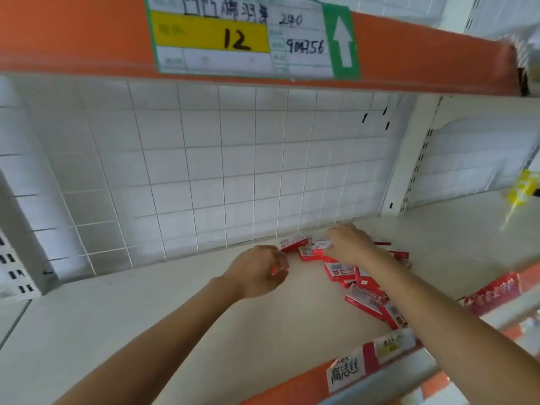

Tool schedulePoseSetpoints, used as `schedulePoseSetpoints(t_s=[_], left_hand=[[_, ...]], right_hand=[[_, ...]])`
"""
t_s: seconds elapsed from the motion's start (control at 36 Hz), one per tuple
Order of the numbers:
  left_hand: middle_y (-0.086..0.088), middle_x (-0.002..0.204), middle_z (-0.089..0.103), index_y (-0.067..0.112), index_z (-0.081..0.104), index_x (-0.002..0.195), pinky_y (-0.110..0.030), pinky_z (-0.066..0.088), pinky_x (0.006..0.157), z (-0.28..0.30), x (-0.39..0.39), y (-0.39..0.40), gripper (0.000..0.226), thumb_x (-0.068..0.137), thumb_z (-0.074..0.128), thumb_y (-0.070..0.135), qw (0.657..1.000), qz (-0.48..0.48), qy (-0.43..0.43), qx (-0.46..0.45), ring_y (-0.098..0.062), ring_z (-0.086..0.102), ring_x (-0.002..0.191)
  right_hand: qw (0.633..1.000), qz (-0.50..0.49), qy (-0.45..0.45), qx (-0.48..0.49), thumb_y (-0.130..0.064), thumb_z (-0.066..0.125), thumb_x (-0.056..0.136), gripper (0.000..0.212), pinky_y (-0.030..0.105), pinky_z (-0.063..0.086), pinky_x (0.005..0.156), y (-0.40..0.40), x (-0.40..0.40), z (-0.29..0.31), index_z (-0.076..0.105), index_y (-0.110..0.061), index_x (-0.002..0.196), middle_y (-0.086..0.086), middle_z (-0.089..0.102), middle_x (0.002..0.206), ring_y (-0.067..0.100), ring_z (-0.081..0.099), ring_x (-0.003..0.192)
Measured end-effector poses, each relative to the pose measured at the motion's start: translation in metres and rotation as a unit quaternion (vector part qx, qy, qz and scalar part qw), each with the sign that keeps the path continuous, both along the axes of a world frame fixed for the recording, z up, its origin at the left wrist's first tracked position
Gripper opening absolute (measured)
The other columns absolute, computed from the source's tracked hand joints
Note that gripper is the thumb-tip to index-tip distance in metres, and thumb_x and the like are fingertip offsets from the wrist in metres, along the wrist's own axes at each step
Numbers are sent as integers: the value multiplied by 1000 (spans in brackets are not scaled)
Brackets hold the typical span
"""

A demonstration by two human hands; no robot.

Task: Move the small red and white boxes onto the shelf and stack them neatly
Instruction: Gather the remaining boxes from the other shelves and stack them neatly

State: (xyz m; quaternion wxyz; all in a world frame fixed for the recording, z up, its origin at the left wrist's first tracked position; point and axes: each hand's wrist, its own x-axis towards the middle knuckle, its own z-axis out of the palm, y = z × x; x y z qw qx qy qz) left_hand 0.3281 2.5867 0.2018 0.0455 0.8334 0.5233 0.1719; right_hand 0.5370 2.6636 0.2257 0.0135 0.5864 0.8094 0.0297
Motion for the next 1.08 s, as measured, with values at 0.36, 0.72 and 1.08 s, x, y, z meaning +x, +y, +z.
schedulePoseSetpoints(t_s=[0.36,0.72,1.08], left_hand=[[3,96,65,21,68,104,-28,50,75,-6,0,-47,20,90,55,29,990,139,-19,-4,-13,61,82],[-1,95,63,17,71,95,-31,50,75,-22,-61,-178,14,87,61,23,942,332,-55,-4,-15,63,81],[1,101,61,20,69,101,-33,50,77,-13,-180,-354,17,88,59,25,892,451,-31,9,-16,61,88]], right_hand=[[991,123,47,-1,-41,64,80,40,31,40,77,1,-12,-3,56,-12,106,5,54,108,21,49,95],[895,392,205,-60,-24,67,81,45,34,36,97,-90,-134,-33,49,-9,119,5,46,121,20,40,118],[827,515,212,-77,-24,67,77,46,28,36,92,-244,-300,-23,50,-7,116,5,47,118,20,40,115]])
